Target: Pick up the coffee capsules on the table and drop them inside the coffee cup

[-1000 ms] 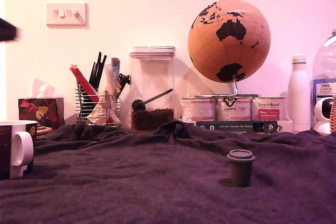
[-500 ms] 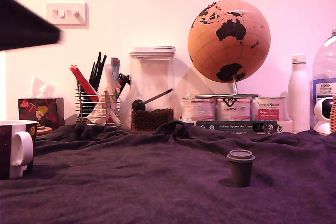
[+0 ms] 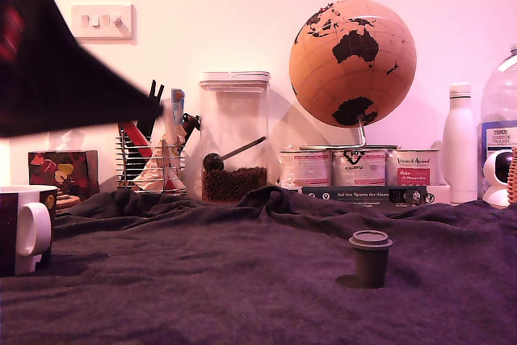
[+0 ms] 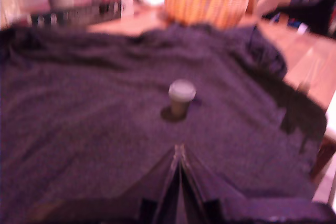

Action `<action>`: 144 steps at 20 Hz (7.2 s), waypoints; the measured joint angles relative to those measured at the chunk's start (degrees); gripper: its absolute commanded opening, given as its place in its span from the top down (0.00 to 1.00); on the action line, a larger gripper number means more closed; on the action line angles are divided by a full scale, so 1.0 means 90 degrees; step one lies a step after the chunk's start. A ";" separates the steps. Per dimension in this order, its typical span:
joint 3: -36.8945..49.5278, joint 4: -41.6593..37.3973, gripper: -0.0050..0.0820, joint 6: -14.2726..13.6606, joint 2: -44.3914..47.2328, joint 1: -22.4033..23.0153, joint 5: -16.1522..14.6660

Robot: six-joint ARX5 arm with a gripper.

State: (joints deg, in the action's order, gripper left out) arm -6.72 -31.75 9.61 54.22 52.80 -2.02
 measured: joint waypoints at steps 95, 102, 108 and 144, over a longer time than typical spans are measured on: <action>-0.4556 -0.0117 0.18 0.0063 0.6324 0.0095 -0.0760; -0.4962 0.0267 0.19 0.0063 0.6615 0.0119 -0.0627; -0.4962 0.0289 0.30 0.0066 0.6615 0.0119 -0.0457; -0.4991 0.1440 0.70 -0.1280 0.5450 0.0010 -0.1481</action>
State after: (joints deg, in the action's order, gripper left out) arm -51.64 -18.79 -1.91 103.26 52.88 -15.35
